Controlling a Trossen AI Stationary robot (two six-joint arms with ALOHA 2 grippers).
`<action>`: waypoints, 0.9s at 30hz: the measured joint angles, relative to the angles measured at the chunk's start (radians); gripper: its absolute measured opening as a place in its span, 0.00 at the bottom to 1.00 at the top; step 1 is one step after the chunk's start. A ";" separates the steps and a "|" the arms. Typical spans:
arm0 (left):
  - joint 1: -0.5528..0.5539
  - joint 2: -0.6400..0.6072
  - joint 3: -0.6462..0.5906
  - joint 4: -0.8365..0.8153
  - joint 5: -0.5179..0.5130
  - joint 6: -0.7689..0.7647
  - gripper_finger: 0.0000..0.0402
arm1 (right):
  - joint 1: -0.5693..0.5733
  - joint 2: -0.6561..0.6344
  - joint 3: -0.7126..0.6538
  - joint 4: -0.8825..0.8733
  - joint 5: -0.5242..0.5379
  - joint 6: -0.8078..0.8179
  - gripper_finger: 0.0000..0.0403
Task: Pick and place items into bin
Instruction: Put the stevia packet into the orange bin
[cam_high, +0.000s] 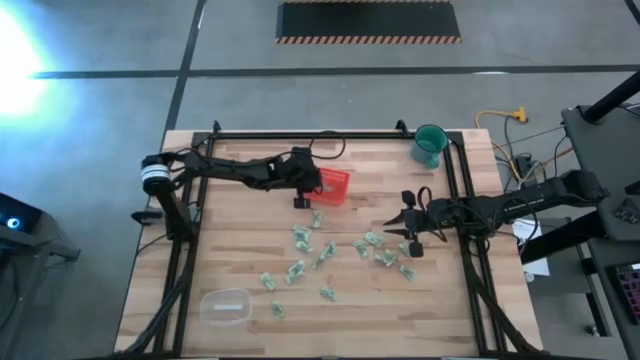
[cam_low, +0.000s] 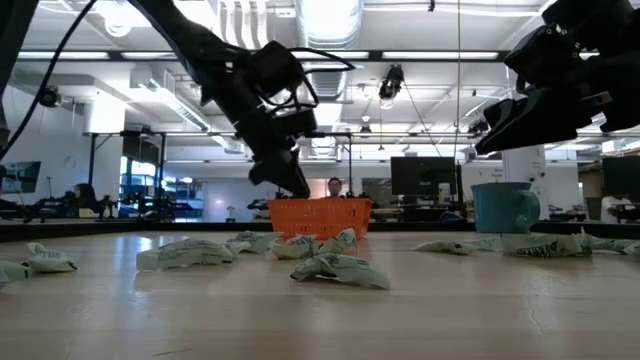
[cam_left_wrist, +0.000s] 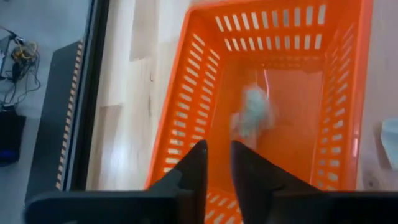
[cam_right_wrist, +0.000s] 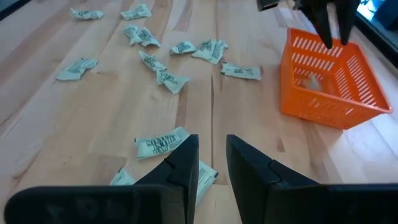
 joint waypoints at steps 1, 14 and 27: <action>0.000 -0.002 0.000 -0.002 0.000 -0.002 0.19 | 0.000 0.001 0.000 -0.003 -0.001 0.000 0.18; -0.094 -0.111 -0.026 -0.151 0.003 -0.160 0.37 | 0.023 0.222 0.012 0.180 -0.066 -0.010 0.18; -0.374 -0.371 -0.149 -0.205 -0.149 -0.228 0.37 | 0.028 0.546 0.301 -0.195 0.056 0.151 0.19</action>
